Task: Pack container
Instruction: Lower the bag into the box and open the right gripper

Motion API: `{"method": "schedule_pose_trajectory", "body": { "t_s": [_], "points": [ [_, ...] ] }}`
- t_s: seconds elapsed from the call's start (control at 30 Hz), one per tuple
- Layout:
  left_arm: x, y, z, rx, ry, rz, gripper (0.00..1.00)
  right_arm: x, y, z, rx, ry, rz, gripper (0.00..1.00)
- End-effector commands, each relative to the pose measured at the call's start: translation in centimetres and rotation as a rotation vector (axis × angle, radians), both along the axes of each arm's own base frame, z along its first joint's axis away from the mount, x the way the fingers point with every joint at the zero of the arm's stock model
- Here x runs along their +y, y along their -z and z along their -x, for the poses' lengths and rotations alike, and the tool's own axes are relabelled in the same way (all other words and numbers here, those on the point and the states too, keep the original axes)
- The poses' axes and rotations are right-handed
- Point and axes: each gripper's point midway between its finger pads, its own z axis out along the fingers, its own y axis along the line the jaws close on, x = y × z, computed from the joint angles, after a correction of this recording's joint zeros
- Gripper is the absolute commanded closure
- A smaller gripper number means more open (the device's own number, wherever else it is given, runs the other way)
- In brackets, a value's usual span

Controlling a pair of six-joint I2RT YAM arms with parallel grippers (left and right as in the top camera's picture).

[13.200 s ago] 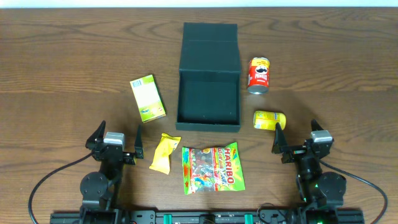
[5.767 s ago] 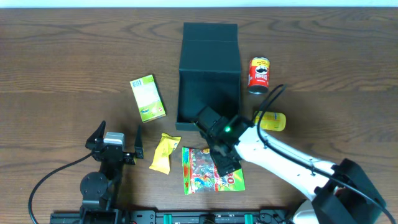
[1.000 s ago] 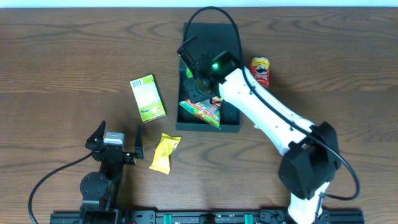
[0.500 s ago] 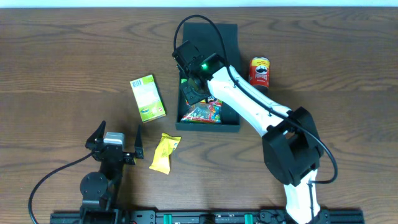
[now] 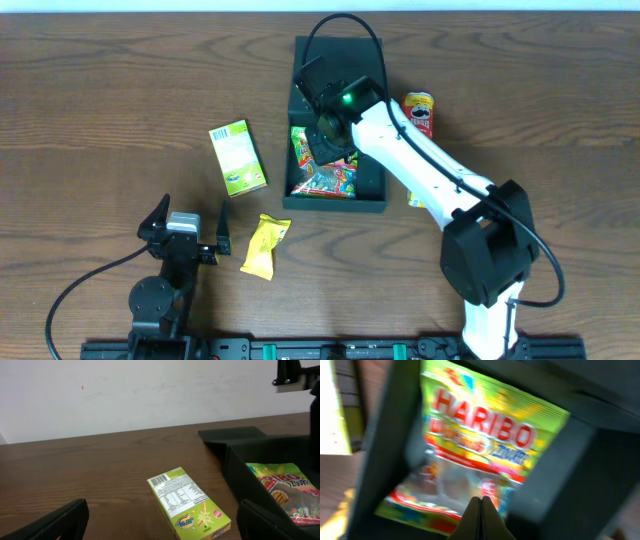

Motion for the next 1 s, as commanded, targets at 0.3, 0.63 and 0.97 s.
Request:
{"method": "schedule_pose_trajectory", "body": {
  "t_s": [0.3, 0.63, 0.97],
  "points": [
    [0.0, 1.8, 0.1, 0.063, 0.003, -0.004, 0.05, 2.7, 4.9, 4.1, 0.148, -0.038, -0.11, 0.99],
    [0.0, 1.8, 0.1, 0.063, 0.003, -0.004, 0.05, 1.7, 5.9, 3.8, 0.117, -0.027, -0.059, 0.99],
    [0.0, 1.8, 0.1, 0.063, 0.003, -0.004, 0.05, 2.5, 4.0, 2.9, 0.058, -0.041, -0.1, 0.99]
  ]
}}
